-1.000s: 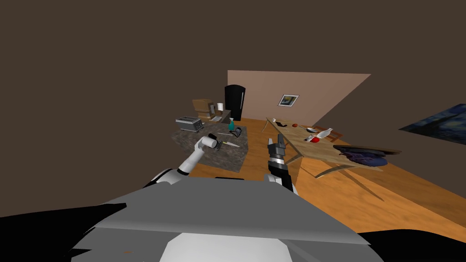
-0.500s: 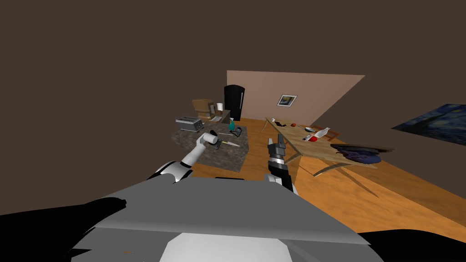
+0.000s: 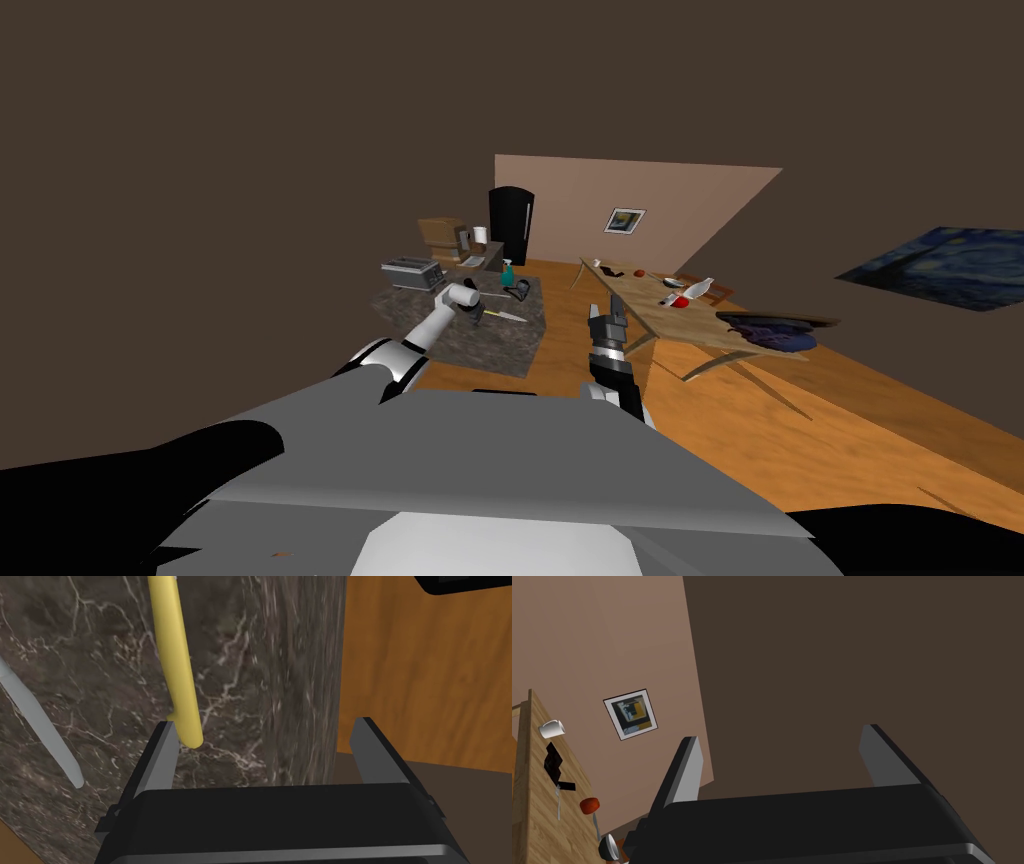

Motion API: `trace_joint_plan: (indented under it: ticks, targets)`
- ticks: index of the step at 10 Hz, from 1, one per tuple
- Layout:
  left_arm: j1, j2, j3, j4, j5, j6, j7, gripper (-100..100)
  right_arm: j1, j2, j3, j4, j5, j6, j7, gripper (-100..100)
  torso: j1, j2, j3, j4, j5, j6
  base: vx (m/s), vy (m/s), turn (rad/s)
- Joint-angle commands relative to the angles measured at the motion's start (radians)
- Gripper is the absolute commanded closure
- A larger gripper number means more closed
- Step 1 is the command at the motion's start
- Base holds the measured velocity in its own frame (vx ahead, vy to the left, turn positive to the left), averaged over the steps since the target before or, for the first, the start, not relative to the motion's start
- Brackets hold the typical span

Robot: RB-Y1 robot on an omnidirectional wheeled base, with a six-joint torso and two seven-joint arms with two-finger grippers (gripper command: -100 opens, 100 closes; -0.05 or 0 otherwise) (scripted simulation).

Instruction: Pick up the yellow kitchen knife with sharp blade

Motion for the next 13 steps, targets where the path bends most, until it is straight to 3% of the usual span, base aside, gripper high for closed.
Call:
trace_joint_plan:
  ticks: [1,5,6,13]
  targets:
    - [-0.020,0.000,0.001,0.032,0.001,0.020,0.014,-100,0.000,0.000,0.000,0.000,0.000,0.000,0.000,0,0.000,0.000,0.000,0.000,0.000,0.000,0.005,0.008,-0.026]
    - [-0.123,-0.003,0.023,0.162,0.004,0.107,0.076,-100,0.000,0.000,0.000,0.000,0.000,0.000,0.000,0,-0.001,-0.001,-0.001,0.000,0.000,0.000,0.018,-0.006,-0.073]
    - [-0.123,-0.003,0.023,0.172,0.004,0.107,0.076,-100,0.000,0.000,0.000,0.000,0.000,0.000,0.000,0,-0.002,-0.002,-0.001,0.000,0.000,0.000,0.021,-0.015,-0.029]
    - [-0.234,-0.026,0.077,0.369,-0.013,0.217,0.172,-100,0.000,0.000,0.000,0.000,0.000,0.000,0.000,0,-0.004,-0.003,-0.002,-0.001,-0.001,0.000,0.039,-0.034,-0.083]
